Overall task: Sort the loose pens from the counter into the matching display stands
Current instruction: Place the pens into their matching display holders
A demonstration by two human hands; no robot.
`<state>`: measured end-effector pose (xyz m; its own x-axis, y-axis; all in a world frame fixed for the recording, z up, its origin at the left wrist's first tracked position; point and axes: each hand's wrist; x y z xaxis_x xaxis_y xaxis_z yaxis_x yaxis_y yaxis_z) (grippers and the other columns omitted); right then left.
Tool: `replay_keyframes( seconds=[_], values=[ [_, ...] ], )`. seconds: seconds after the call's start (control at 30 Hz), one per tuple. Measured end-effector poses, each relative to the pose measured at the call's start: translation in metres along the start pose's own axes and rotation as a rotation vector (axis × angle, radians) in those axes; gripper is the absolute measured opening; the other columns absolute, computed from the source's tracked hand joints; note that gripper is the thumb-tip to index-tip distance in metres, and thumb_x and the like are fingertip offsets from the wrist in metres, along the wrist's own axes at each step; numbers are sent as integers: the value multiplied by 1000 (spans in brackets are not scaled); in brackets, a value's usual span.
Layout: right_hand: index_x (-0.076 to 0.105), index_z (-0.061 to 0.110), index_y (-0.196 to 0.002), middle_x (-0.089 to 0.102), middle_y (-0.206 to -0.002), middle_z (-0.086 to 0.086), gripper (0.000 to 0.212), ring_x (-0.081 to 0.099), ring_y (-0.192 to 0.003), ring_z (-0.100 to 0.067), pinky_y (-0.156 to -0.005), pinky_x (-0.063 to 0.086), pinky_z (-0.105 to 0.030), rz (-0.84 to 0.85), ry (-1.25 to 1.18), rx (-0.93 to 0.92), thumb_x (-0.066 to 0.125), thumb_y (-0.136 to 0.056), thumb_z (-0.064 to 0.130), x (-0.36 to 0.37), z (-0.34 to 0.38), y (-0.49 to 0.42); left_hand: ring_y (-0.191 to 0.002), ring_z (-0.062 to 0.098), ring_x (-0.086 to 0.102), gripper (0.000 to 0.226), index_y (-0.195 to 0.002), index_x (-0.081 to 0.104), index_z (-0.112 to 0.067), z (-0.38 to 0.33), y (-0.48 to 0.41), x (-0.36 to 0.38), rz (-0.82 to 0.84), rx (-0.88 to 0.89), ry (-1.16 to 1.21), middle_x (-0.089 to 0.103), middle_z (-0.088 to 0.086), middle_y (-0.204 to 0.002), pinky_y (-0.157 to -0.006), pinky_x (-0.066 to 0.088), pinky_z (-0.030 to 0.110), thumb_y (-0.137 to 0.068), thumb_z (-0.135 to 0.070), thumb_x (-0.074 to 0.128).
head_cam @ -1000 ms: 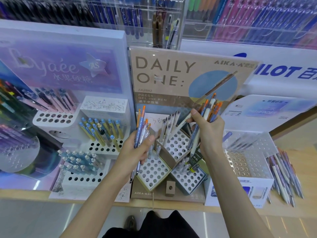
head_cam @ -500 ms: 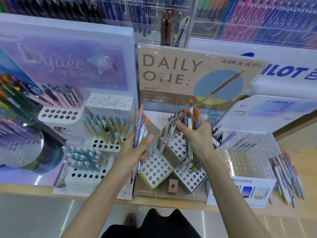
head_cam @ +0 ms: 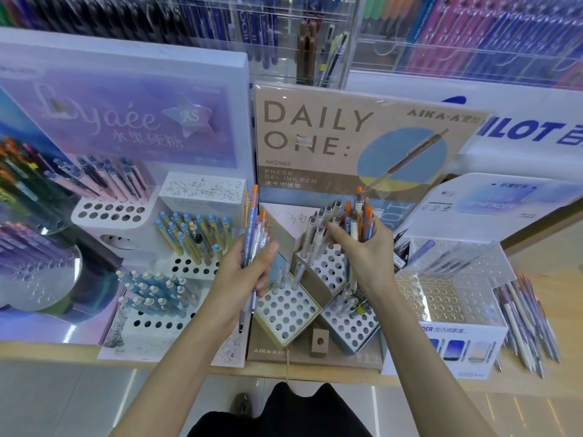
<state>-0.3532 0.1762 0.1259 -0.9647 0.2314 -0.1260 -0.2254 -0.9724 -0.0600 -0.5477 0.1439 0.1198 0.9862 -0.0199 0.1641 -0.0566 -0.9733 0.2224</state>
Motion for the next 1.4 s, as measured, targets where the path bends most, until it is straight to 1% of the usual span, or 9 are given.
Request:
replay_keyframes(
  seconds=[0.13, 0.3, 0.47, 0.53, 0.7, 0.87, 1.0, 1.13, 1.4],
  values=[
    [69, 14, -93, 72, -80, -2, 12, 69, -76, -19, -71, 57, -28, 18, 20, -6, 74, -83, 16, -1, 1, 2, -46, 7, 36, 52, -109, 56, -13, -1, 0, 1, -3, -3, -15, 42, -9, -57, -46, 38, 20, -71, -46, 67],
    [65, 13, -85, 63, -66, -9, 13, 57, -54, -12, -53, 49, -20, 39, 58, 25, 76, -81, 20, -4, 3, 4, -45, 6, 34, 51, -108, 58, -20, -2, 3, 7, 9, -17, -3, 42, -11, -54, -45, 38, 20, -67, -49, 69],
    [64, 13, -80, 57, -59, -1, 22, 52, -49, -12, -49, 45, -22, -27, -248, 167, 61, -92, 30, -11, 7, 13, -42, 7, 35, 45, -97, 63, -15, -6, 2, 10, 3, 4, -38, 41, -11, -49, -43, 39, 21, -62, -41, 74],
    [65, 20, -82, 58, -66, -1, 19, 53, -52, -13, -51, 47, -25, 27, -473, 256, 54, -97, 26, -11, 12, 15, -41, 6, 36, 39, -93, 63, -12, -8, 1, 13, 5, 13, -39, 40, -10, -47, -43, 39, 21, -65, -36, 73],
    [52, 11, -95, 58, -75, -4, 11, 57, -63, -16, -59, 52, -27, 129, -739, 312, 56, -90, 20, -10, 22, 20, -40, 6, 37, 28, -85, 61, -15, -13, 3, 20, 45, 26, -26, 41, -10, -45, -42, 39, 20, -66, -33, 74],
    [49, 9, -104, 59, -76, -4, 24, 62, -67, -15, -62, 53, -27, 128, -751, 258, 60, -85, 18, -2, 36, 24, -43, 6, 41, 39, -83, 59, -16, -16, 7, 25, 93, 17, -76, 48, -10, -48, -45, 42, 20, -60, -39, 81],
    [56, 10, -92, 66, -70, -2, 14, 67, -71, -14, -69, 59, -36, 113, -715, 285, 61, -82, 18, 10, 42, 30, -44, 3, 45, 32, -83, 61, -13, -18, 9, 28, 145, 40, -103, 54, -11, -51, -45, 40, 18, -64, -26, 83],
    [55, 6, -95, 65, -73, -9, 19, 67, -70, -19, -62, 59, -40, 137, -796, 335, 61, -82, 19, 22, 45, 35, -43, 0, 50, 27, -81, 62, -14, -19, 11, 26, 115, 39, -116, 58, -13, -51, -45, 41, 14, -63, -23, 80],
    [58, -2, -110, 67, -96, -19, 39, 69, -90, -25, -77, 59, -45, 109, -756, 355, 63, -79, 21, 31, 44, 38, -41, 4, 44, 23, -76, 71, -25, -15, 15, 12, 53, -26, -62, 59, -7, -52, -41, 39, 19, -59, -32, 85]
  ],
)
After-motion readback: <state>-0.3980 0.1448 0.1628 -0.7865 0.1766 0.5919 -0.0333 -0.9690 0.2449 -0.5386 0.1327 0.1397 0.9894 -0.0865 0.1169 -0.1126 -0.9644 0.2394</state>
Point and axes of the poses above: each hand's wrist, its own y-axis away from the middle knuckle, its own x-axis out of the palm, z = x × y
